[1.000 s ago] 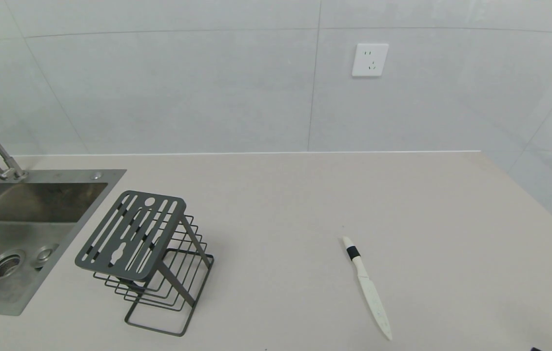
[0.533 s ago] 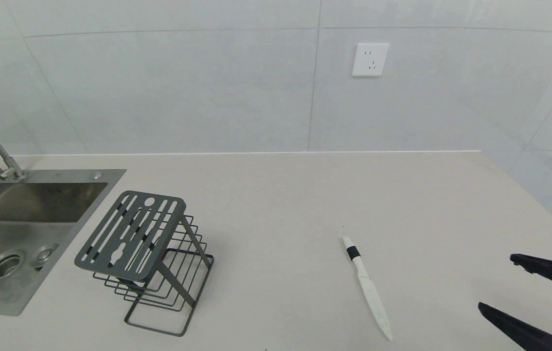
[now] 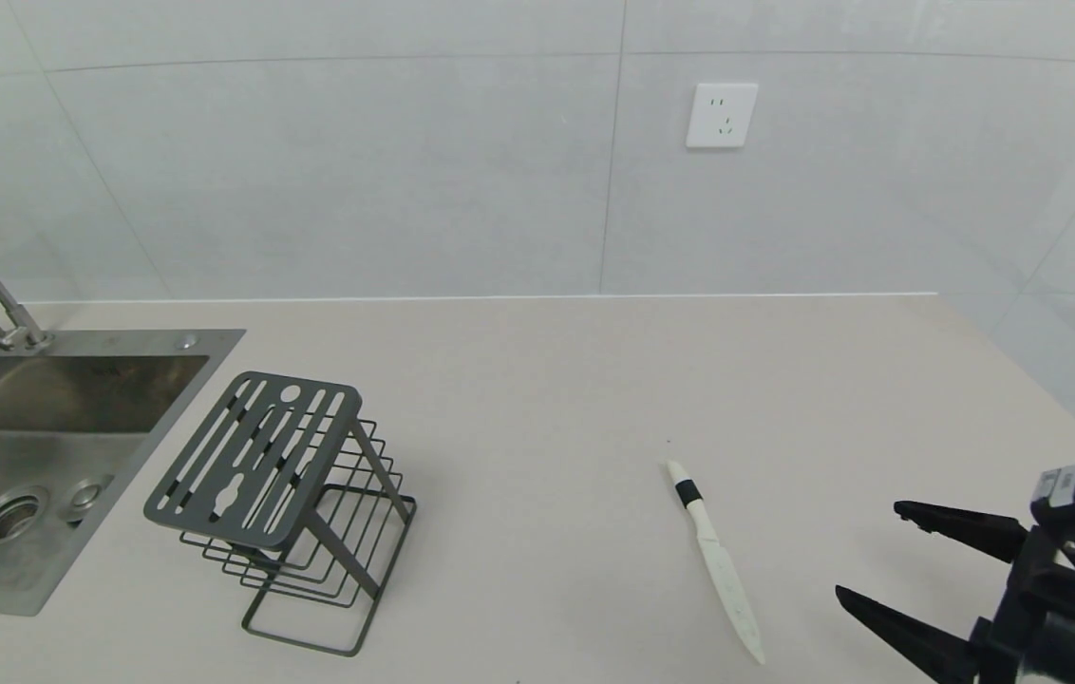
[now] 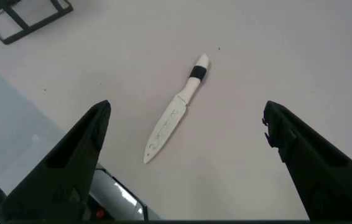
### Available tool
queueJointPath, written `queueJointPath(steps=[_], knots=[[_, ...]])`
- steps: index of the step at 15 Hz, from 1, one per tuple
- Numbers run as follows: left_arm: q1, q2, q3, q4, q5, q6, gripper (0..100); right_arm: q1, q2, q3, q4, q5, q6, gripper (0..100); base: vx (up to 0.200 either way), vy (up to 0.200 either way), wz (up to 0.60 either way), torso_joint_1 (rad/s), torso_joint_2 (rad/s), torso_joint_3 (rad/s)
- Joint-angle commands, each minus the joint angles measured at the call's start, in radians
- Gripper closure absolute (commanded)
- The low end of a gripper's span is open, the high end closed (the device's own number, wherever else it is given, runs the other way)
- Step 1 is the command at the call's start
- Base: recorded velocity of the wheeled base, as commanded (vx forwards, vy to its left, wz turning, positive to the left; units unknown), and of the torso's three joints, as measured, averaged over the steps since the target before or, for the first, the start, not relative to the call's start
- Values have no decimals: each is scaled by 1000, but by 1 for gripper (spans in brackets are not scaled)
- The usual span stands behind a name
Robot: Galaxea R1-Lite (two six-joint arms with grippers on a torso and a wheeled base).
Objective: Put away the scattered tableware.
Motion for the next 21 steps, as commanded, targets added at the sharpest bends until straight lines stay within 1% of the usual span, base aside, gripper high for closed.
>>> queueJointPath(steps=[1,3,4,5,6,7,8,9,11,12,14,21], knots=[[0,1,-1,0,1,0,0,4,88,-34,-12,0,2,0,0,0,0,0,0,0],[0,1,1,0,1,0,0,19,104,-99,-6,-3,7,0,0,0,0,0,0,0],[0,1,1,0,1,0,0,52,124,-154,2,-9,28,0,0,0,0,0,0,0],[0,1,-1,0,1,0,0,75,148,-197,6,-26,84,0,0,0,0,0,0,0],[0,1,-1,0,1,0,0,75,148,-197,6,-26,84,0,0,0,0,0,0,0],[0,1,-1,0,1,0,0,157,242,-281,17,-147,228,0,0,0,0,0,0,0],[0,1,-1,0,1,0,0,165,254,-287,20,-161,237,0,0,0,0,0,0,0],[0,1,1,0,1,0,0,230,337,-319,51,-236,266,0,0,0,0,0,0,0],[0,1,1,0,1,0,0,276,398,-339,107,-284,289,0,0,0,0,0,0,0],[0,1,-1,0,1,0,0,295,427,-358,164,-305,303,0,0,0,0,0,0,0],[0,1,1,0,1,-2,0,300,447,-393,223,-333,309,0,0,0,0,0,0,0],[0,1,1,0,1,-2,0,295,478,-408,247,-347,314,0,0,0,0,0,0,0]])
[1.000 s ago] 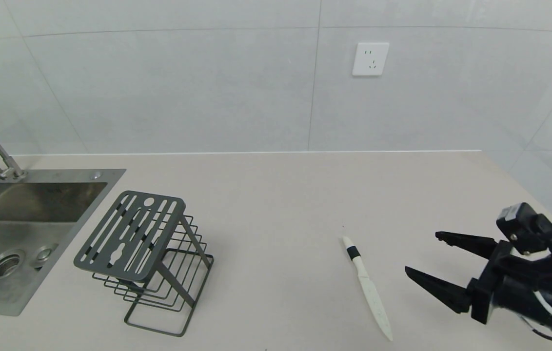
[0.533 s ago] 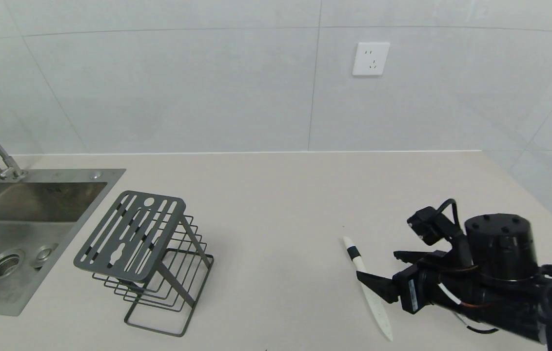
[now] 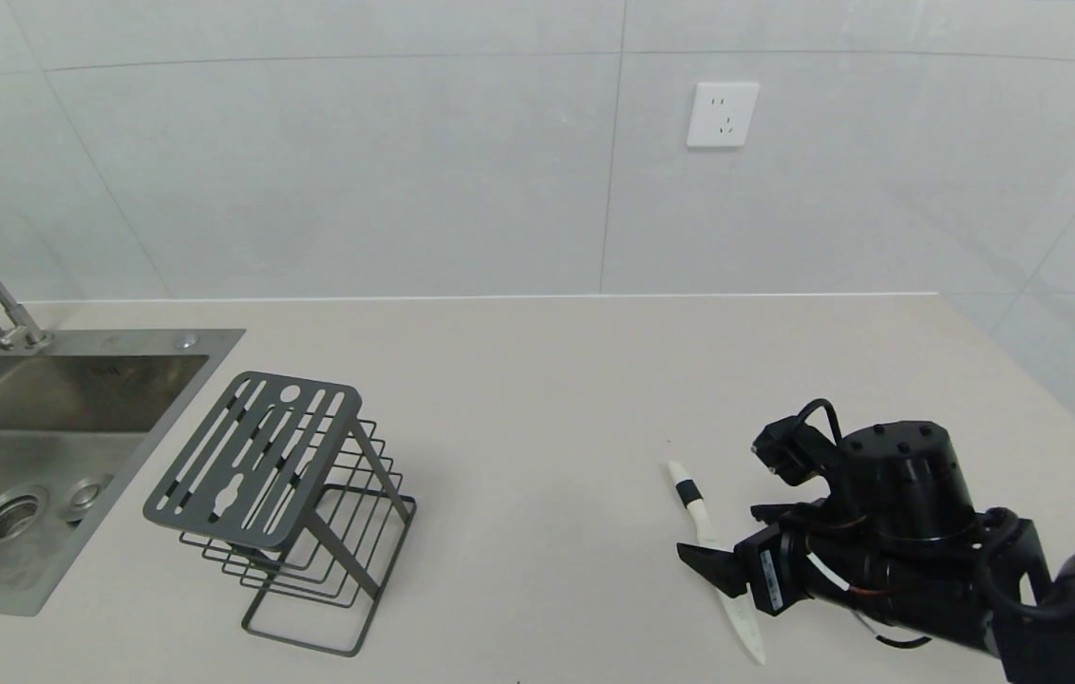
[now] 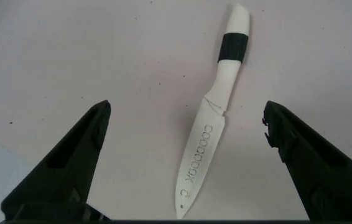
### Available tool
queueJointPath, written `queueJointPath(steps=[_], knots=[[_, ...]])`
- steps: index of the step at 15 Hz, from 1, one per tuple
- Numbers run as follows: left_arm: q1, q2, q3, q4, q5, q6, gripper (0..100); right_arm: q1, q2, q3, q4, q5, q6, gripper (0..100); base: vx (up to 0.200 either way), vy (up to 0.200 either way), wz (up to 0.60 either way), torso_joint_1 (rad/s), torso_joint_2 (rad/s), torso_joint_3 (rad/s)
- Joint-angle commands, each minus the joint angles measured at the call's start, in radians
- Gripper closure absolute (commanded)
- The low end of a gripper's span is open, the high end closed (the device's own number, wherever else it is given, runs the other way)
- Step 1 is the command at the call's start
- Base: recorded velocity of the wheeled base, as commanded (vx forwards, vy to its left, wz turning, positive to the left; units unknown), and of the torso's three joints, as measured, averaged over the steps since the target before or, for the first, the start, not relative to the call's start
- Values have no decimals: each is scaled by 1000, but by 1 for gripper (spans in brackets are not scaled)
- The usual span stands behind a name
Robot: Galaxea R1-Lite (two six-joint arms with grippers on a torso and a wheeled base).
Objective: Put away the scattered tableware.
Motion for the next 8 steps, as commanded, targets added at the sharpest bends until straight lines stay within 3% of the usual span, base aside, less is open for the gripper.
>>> queueJointPath(steps=[1,4,8], knots=[[0,1,1,0,0,-1,0,4,12,-3,14,0,12,0,0,0,0,0,0,0],[0,1,-1,0,0,-1,0,2,23,-75,159,-49,34,0,0,0,0,0,0,0],[0,1,1,0,0,-2,0,5,101,-132,170,-92,35,0,0,0,0,0,0,0]])
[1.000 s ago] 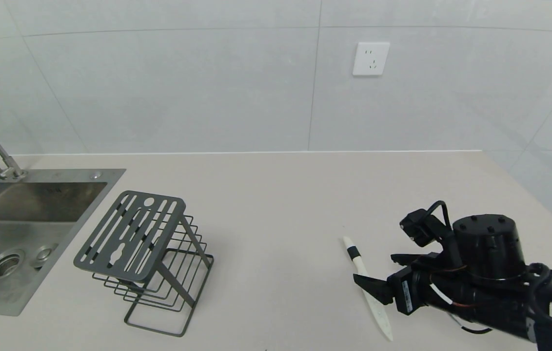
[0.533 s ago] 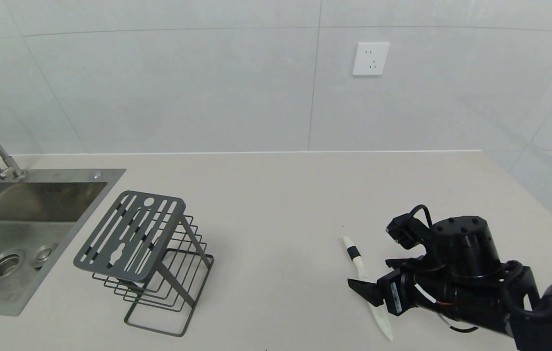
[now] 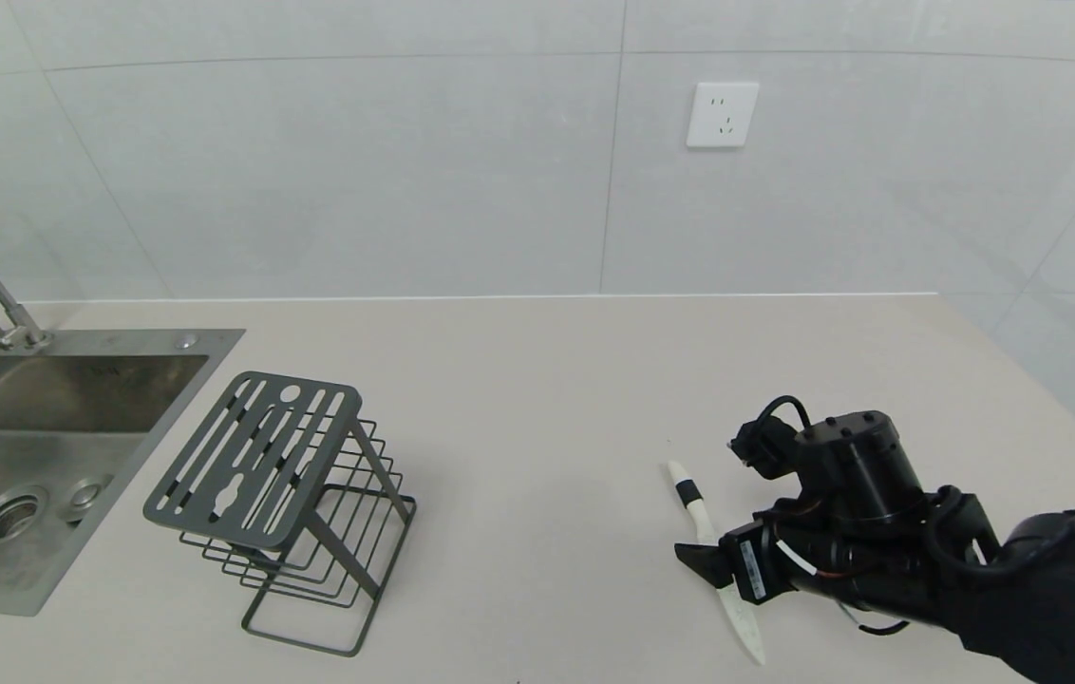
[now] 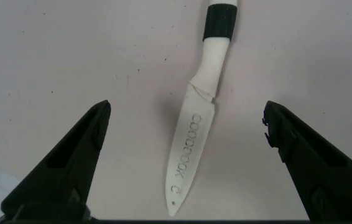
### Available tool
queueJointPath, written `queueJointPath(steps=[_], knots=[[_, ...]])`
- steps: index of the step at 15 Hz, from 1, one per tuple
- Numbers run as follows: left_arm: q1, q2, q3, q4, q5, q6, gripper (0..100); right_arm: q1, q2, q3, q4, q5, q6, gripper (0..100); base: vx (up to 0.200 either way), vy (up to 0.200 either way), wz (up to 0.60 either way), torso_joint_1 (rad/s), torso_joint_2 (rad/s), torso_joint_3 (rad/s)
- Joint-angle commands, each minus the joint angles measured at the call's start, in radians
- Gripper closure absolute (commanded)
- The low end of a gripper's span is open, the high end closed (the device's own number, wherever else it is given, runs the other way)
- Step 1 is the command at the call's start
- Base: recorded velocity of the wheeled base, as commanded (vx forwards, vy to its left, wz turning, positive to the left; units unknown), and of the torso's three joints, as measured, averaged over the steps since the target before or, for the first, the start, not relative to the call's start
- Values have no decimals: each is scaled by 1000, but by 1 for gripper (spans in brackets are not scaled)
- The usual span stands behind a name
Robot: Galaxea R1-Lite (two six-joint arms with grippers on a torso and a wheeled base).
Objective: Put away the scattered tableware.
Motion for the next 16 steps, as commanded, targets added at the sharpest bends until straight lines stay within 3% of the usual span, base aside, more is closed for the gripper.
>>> queueJointPath(steps=[1,8,16], knots=[[0,1,0,0,0,0,0,-2,55,-18,-6,-18,0,0,0,0,0,0,0,0],[0,1,0,0,2,0,0,27,153,-34,-105,-68,-3,0,0,0,0,0,0,0],[0,1,0,0,2,-2,0,62,156,-25,-107,-146,0,0,0,0,0,0,0,0]])
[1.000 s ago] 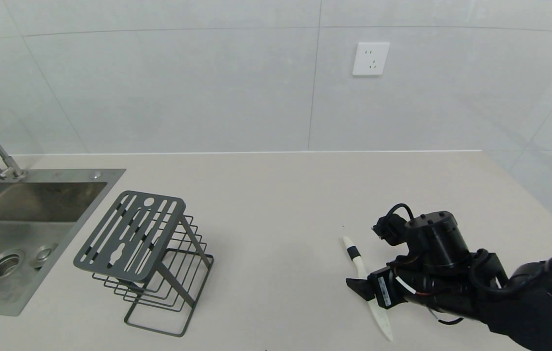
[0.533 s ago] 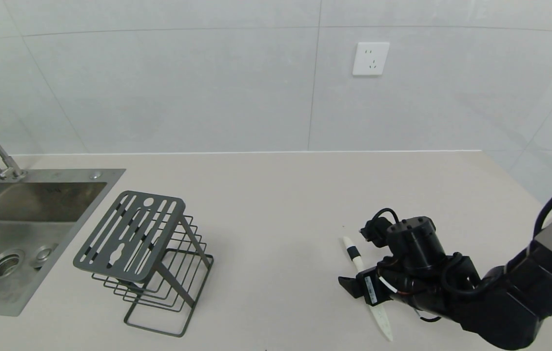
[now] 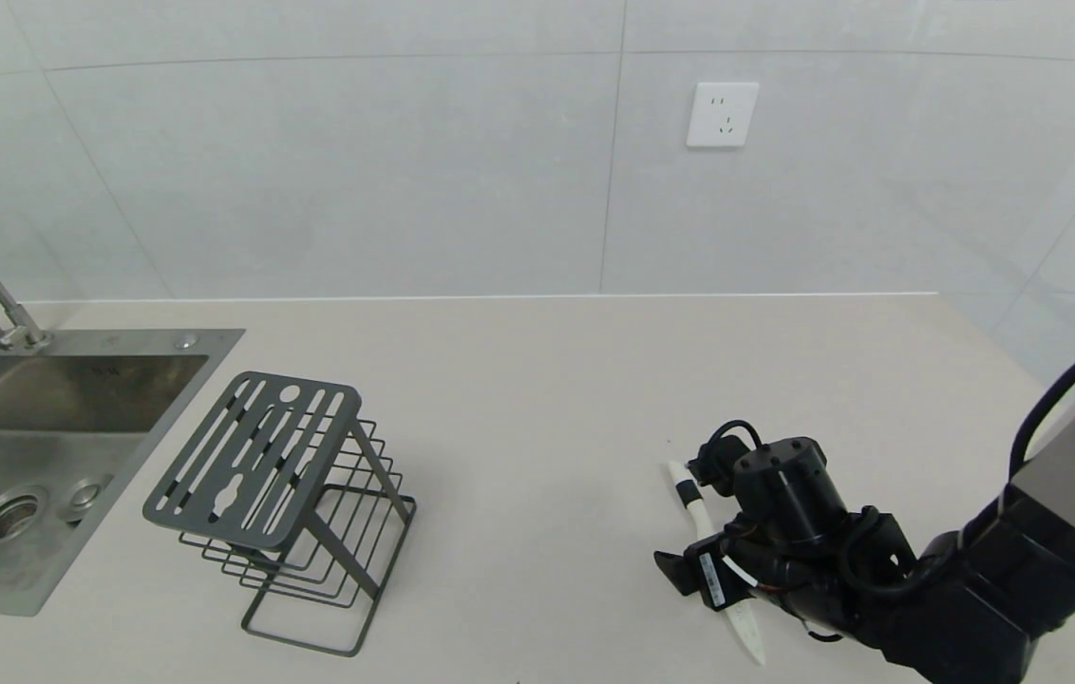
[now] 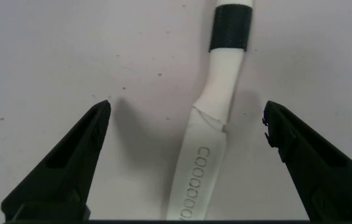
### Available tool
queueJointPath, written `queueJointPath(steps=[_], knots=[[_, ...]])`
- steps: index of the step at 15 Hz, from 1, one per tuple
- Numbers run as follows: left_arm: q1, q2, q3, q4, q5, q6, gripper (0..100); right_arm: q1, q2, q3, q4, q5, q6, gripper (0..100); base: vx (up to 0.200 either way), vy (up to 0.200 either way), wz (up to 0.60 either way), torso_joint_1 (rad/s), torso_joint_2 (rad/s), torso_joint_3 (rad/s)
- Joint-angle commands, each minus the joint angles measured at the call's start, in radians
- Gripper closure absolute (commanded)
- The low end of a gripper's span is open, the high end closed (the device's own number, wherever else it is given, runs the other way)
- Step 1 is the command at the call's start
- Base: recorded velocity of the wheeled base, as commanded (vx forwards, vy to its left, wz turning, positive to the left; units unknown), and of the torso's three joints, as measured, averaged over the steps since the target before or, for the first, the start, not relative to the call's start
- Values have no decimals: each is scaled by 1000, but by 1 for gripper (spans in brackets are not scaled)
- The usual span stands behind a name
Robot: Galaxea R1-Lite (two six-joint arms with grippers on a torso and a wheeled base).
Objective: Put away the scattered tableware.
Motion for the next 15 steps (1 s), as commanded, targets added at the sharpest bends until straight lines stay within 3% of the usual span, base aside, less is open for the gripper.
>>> queueJointPath(steps=[1,8,9,15], knots=[[0,1,0,0,0,0,0,-1,-4,2,0,0,1,0,0,0,0,0,0,0],[0,1,0,0,0,0,0,-24,5,6,0,-3,1,0,0,0,0,0,0,0],[0,1,0,0,0,0,0,-23,11,13,0,-5,1,100,0,0,0,0,0,0],[0,1,0,0,0,0,0,-12,79,52,-3,-32,-1,100,0,0,0,0,0,0]])
